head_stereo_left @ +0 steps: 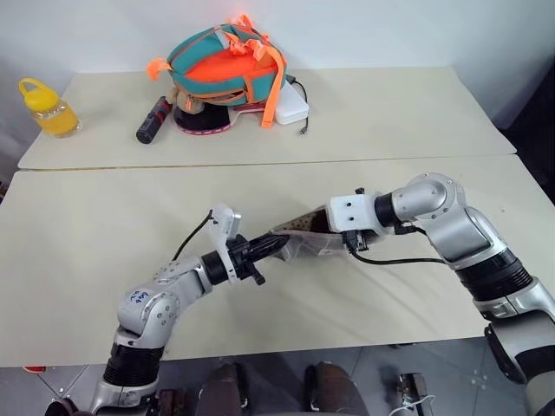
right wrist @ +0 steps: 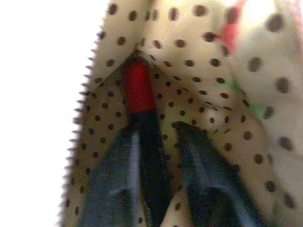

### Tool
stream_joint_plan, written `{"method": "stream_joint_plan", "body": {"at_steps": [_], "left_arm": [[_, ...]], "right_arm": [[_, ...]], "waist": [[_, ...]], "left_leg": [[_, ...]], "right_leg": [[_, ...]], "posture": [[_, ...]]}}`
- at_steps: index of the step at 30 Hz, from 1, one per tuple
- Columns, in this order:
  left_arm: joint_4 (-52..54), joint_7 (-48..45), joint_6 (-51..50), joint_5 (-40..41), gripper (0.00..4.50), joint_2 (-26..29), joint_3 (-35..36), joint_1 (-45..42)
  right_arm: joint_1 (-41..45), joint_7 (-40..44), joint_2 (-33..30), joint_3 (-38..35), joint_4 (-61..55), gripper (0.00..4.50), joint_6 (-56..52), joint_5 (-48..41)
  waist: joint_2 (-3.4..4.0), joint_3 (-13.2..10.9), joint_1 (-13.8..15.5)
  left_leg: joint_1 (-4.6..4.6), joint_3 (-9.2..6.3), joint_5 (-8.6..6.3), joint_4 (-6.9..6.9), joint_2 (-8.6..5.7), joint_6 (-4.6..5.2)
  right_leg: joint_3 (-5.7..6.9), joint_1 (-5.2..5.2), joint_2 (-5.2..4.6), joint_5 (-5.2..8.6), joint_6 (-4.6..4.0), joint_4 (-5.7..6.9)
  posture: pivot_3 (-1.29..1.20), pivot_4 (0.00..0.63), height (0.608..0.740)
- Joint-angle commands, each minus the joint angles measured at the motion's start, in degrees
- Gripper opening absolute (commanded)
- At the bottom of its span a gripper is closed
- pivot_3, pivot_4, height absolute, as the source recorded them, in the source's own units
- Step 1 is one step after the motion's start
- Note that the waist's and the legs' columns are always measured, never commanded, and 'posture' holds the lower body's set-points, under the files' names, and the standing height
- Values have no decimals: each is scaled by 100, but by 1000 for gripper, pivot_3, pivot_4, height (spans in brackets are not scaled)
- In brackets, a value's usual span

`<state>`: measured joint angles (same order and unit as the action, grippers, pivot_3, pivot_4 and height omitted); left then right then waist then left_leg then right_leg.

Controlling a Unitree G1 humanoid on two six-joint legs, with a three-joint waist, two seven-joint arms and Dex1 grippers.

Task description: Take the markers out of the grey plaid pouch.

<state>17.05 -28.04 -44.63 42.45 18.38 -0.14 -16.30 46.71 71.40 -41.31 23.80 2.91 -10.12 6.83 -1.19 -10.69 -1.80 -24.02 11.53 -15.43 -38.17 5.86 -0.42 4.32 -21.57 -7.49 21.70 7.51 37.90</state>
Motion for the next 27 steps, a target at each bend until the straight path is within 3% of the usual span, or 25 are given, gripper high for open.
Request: {"method": "stream_joint_plan", "body": {"at_steps": [1,17,27], "left_arm": [[-57,14,34,72,0,-65,193,-29],[-293,-115,24,109,0,-90,295,-130],[-282,-99,134,54,0,-163,283,-135]], "right_arm": [[54,-20,58,-108,-25,2212,-21,5],[69,-119,294,338,795,2212,299,713],[-214,391,373,398,265,2212,-235,480]], "waist": [[0,0,1],[0,0,-26],[-4,2,-33]], "left_leg": [[0,0,0,0,0,0],[5,1,0,-1,2,0],[17,2,1,3,2,-1]], "right_leg": [[0,0,0,0,0,0],[0,1,2,0,0,6],[-3,10,2,0,0,8]], "posture": [[0,150,740],[0,150,740],[0,150,740]]}}
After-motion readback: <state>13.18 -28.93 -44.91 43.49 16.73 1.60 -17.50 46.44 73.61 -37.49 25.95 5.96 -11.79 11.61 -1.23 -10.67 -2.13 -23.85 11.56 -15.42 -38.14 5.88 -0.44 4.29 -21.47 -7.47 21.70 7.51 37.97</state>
